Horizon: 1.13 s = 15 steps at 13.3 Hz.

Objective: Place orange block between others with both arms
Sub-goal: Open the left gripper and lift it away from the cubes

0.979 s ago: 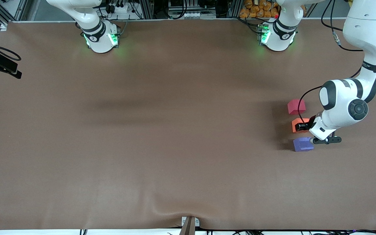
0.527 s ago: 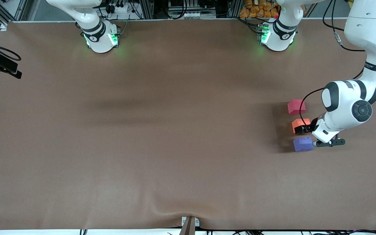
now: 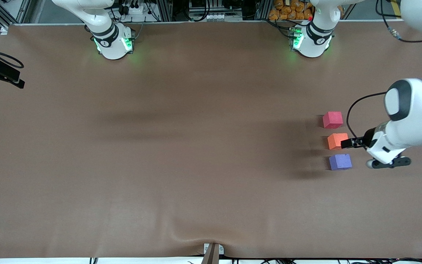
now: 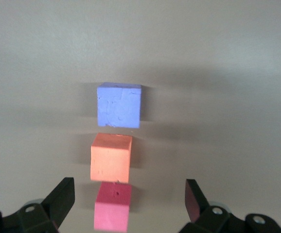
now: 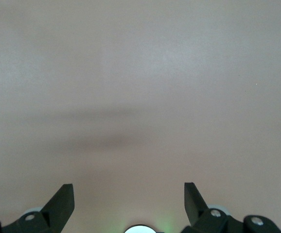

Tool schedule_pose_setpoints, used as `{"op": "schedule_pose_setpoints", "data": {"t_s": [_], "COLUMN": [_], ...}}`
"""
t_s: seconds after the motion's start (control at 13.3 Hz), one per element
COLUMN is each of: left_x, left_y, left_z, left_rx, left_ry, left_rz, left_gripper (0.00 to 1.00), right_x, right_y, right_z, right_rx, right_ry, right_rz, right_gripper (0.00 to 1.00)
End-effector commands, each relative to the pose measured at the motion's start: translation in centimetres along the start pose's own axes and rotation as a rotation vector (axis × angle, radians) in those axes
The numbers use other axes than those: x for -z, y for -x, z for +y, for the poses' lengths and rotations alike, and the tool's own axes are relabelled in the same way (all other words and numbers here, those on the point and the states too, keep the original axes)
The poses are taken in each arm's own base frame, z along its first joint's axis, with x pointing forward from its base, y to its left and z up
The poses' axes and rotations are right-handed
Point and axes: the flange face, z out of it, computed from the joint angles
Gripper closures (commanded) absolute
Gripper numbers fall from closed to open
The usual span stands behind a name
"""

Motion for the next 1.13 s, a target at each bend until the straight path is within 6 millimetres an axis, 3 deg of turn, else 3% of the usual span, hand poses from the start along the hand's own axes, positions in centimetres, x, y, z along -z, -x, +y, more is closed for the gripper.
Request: {"op": "schedule_pose_setpoints", "data": {"t_s": [0.0,0.3,0.53,1.05], "left_x": [5.7,13.7,18.0,22.1], "left_y": [1.0,3.2,4.2,6.7], "left_z": [2.2,3.6,3.4,2.9], "left_rx": [0.012,-0.011,-0.009,0.0], "left_ry": [-0.004,0.001,-0.002,-0.004], "left_rz": [0.021,0.098,0.117,0.137], "left_gripper": [0.0,0.0,0.0,0.0], "right_x": [0.4,0.3,0.3,0.3], "right_y": [-0.2,-0.3,-0.3,-0.3], "right_z": [-0.1,-0.2,-0.4,-0.5], "right_rx": [-0.013,-0.01,-0.005,-0.004], "right_ry": [-0.004,-0.004,-0.003,-0.003], "right_rz": [0.001,-0.001,-0.001,-0.001], "right_gripper": [0.0,0.0,0.0,0.0]}}
